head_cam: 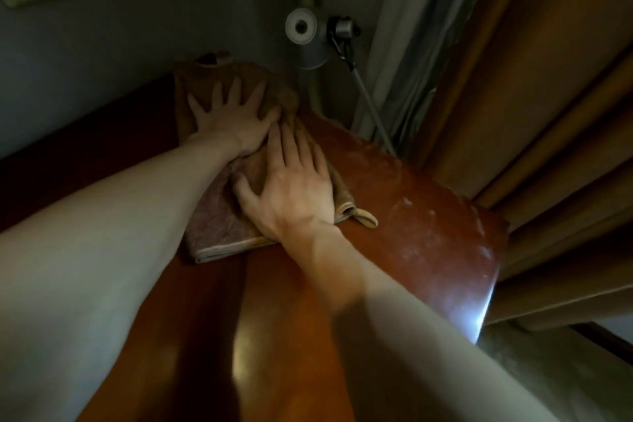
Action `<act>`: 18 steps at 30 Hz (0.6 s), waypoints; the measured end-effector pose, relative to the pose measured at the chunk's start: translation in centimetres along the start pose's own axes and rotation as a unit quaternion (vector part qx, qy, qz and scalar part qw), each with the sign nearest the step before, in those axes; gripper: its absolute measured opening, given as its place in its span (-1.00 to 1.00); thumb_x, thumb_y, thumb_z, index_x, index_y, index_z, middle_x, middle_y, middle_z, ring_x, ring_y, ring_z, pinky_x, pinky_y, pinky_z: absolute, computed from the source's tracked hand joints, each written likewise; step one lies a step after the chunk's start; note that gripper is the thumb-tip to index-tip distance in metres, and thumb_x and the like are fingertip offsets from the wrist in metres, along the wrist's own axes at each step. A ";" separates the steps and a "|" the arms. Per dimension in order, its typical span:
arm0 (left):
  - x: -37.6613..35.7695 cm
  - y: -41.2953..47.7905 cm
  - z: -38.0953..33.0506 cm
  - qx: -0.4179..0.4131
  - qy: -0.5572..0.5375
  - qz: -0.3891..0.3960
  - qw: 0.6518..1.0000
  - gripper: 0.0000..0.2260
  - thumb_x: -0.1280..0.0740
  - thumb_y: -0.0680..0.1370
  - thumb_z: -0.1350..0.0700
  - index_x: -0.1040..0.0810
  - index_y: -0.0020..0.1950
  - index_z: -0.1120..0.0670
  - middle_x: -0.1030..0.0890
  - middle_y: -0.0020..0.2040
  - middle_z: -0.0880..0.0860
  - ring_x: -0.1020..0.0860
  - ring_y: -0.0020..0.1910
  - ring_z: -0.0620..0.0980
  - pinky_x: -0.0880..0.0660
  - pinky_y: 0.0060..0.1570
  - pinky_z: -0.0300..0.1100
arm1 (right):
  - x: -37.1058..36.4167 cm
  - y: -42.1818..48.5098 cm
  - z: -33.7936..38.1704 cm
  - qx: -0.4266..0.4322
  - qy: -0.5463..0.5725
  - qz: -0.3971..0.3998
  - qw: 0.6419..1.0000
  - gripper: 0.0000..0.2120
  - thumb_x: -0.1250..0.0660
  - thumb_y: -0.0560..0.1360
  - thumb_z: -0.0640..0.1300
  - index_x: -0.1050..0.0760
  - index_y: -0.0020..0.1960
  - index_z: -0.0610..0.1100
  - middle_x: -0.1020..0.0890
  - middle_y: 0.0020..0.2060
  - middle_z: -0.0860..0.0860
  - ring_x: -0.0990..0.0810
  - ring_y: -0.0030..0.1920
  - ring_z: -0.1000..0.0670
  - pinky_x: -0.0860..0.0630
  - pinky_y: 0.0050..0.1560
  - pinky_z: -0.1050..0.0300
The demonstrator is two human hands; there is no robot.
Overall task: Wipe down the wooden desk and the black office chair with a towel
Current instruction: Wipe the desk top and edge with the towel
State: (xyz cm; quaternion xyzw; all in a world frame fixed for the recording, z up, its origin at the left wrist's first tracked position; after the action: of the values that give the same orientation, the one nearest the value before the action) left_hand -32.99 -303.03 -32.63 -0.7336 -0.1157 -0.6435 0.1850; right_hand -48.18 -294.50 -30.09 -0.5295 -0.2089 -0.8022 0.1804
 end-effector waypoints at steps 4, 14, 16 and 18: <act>0.0 -1.3 -1.1 0.004 0.009 0.002 1.000 -0.39 0.12 0.62 -0.39 0.13 0.66 -0.28 0.13 0.71 0.01 0.17 0.67 0.16 0.25 0.50 0.44 | 0.3 -1.3 -0.7 -0.012 0.007 0.000 1.000 -0.16 -0.08 0.62 0.32 0.10 0.69 -0.13 -0.01 0.68 -0.06 0.11 0.67 -0.08 0.18 0.64 -0.08; -0.6 -3.7 -3.9 -0.013 0.010 -0.009 1.000 -0.38 0.13 0.62 -0.38 0.11 0.67 -0.27 0.11 0.71 0.01 0.14 0.67 0.17 0.23 0.51 0.42 | 1.3 -4.4 -2.4 -0.031 0.013 -0.017 0.999 -0.14 -0.09 0.60 0.31 0.08 0.68 -0.17 -0.02 0.67 -0.10 0.10 0.67 -0.09 0.15 0.64 -0.10; -0.7 -4.2 -4.5 -0.020 0.011 -0.014 1.000 -0.38 0.14 0.61 -0.39 0.10 0.67 -0.27 0.10 0.71 0.01 0.13 0.67 0.17 0.22 0.50 0.42 | 1.5 -5.0 -2.8 -0.035 0.017 -0.022 0.999 -0.15 -0.09 0.61 0.30 0.08 0.68 -0.17 -0.03 0.67 -0.10 0.09 0.67 -0.09 0.14 0.63 -0.11; -0.8 -4.9 -5.1 -0.027 0.011 -0.018 0.999 -0.38 0.14 0.61 -0.38 0.08 0.67 -0.26 0.09 0.71 0.01 0.13 0.67 0.16 0.21 0.51 0.42 | 1.8 -5.8 -3.1 -0.040 0.022 -0.025 0.999 -0.16 -0.08 0.61 0.30 0.08 0.68 -0.17 -0.03 0.67 -0.10 0.09 0.67 -0.10 0.13 0.63 -0.12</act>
State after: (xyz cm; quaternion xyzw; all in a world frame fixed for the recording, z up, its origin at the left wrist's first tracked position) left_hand -39.70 -300.71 -32.31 -0.7289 -0.1097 -0.6579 0.1547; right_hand -54.25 -291.33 -30.42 -0.5134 -0.1862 -0.8253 0.1435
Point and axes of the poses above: each hand's wrist, its own y-axis towards the middle knuckle, its own x-axis out of the back of the hand, z = x × y, the point moved 9 cm from there along y, towards the middle knuckle
